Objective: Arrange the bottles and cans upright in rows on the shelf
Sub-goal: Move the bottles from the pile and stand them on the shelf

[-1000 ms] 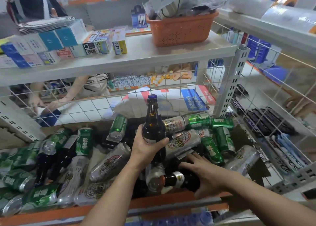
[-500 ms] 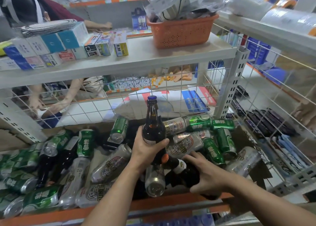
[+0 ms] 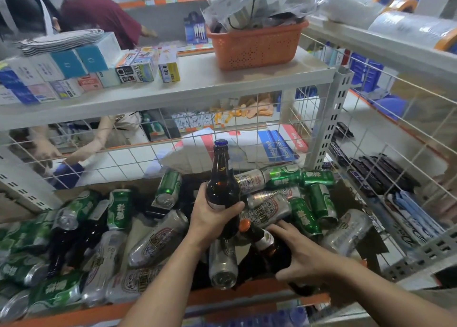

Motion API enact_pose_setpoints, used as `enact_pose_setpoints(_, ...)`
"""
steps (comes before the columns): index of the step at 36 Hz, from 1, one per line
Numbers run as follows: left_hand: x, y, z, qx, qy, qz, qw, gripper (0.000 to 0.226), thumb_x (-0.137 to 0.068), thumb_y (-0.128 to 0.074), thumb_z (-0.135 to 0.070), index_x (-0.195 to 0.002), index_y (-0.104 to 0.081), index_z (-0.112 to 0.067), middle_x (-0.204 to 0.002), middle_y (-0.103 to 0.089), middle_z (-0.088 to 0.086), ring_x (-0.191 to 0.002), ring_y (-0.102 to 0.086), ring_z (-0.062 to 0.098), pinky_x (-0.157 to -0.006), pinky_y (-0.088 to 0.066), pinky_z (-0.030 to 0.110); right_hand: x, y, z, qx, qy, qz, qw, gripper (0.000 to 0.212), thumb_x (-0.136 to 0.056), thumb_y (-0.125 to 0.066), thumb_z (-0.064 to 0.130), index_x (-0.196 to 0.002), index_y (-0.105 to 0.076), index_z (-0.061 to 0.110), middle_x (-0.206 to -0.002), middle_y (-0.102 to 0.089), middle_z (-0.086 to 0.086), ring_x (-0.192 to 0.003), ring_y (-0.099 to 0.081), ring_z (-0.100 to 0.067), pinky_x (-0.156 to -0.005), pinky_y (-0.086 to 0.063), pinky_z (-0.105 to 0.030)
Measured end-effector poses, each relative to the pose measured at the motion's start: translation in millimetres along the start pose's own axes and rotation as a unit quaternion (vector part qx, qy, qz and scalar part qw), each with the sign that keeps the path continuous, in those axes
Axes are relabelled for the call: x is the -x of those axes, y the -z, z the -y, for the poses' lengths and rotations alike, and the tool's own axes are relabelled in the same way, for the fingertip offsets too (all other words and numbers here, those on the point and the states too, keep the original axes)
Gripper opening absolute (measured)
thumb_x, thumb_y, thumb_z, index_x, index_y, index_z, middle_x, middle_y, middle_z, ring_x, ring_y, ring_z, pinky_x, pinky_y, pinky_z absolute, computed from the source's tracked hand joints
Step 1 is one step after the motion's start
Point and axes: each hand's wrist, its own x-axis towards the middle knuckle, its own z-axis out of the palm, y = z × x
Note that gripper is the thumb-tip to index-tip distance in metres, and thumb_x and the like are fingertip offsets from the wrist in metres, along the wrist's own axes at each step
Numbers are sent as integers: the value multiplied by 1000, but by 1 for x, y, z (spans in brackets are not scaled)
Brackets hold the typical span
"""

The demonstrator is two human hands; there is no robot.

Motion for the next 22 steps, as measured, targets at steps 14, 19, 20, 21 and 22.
enact_pose_setpoints(14, 4, -4, -5, 4, -8, 12, 1000, 60, -67, -95, -14, -114, -58, -21, -103, -73, -1, -97, -71, 15, -83, -58, 31, 4, -6, -4, -47, -5, -18, 999, 92, -71, -82, 26, -148, -35, 46, -132, -44, 9, -127, -49, -9, -110, -46, -35)
enact_pose_setpoints(19, 5, -4, -6, 2, -9, 14, 1000, 59, -67, -95, -14, -114, -59, -19, -101, -74, -3, -97, -71, 16, -88, -59, 38, 5, -8, -3, -53, -1, -24, 998, 85, -72, -83, 23, -145, -42, 44, -128, -55, -3, -118, -58, -21, -102, -51, -46)
enact_pose_setpoints(20, 6, -4, -7, 3, -8, 13, 1000, 59, -67, -95, -14, -114, -59, -18, -101, -74, -3, -97, -71, 16, -90, -59, 40, 5, -8, -2, -62, 2, -25, 998, 85, -74, -84, 22, -146, -43, 41, -127, -58, -4, -116, -61, -23, -101, -52, -47)
enact_pose_setpoints(21, 6, -4, -7, 6, -7, 13, 1000, 60, -67, -95, -14, -115, -59, -18, -102, -74, -2, -97, -71, 17, -91, -59, 41, 6, -8, -1, -68, 4, -26, 997, 84, -75, -85, 21, -146, -44, 38, -123, -61, -5, -112, -63, -23, -97, -54, -48)
enact_pose_setpoints(22, 6, -3, -7, 7, -6, 14, 1000, 60, -67, -95, -14, -115, -59, -18, -103, -74, -1, -98, -71, 18, -92, -58, 43, 6, -8, 0, -72, 3, -28, 997, 81, -75, -85, 20, -145, -45, 33, -118, -63, -5, -106, -65, -22, -93, -55, -49)
